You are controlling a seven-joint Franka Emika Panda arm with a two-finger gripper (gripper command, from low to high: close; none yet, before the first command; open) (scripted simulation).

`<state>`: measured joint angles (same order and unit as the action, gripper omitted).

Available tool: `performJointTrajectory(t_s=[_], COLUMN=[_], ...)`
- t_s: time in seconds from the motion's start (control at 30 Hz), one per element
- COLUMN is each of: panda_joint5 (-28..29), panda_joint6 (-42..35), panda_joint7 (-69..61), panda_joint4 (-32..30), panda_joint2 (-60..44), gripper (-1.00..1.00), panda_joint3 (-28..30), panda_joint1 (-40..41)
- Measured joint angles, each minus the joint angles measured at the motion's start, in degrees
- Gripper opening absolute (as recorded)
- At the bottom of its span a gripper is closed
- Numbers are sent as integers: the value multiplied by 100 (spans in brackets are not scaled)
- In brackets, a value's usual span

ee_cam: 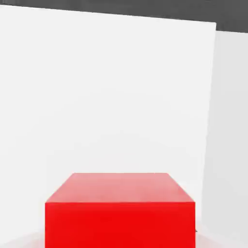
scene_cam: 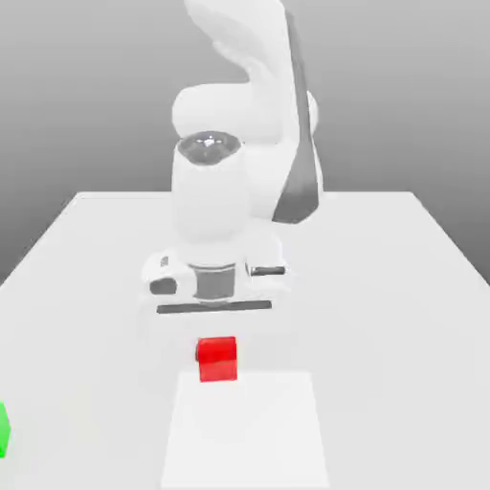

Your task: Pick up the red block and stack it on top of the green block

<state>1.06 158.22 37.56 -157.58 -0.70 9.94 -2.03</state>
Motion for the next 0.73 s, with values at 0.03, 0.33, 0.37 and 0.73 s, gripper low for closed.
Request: performJointTrajectory(t_s=[0.03, 0.33, 0.37, 0.73], panda_joint5=[-15, -660, -771, -1623], panda_joint6=[-97, -1033, -1137, -861], panda_joint7=[87, 641, 674, 458], panda_joint4=[178, 2047, 2254, 3023], panda_joint2=[-83, -1088, -1207, -2353], gripper=[-100, -100, -100, 100], panda_joint3=[162, 899, 972, 870], panda_joint1=[119, 1312, 1424, 2083])
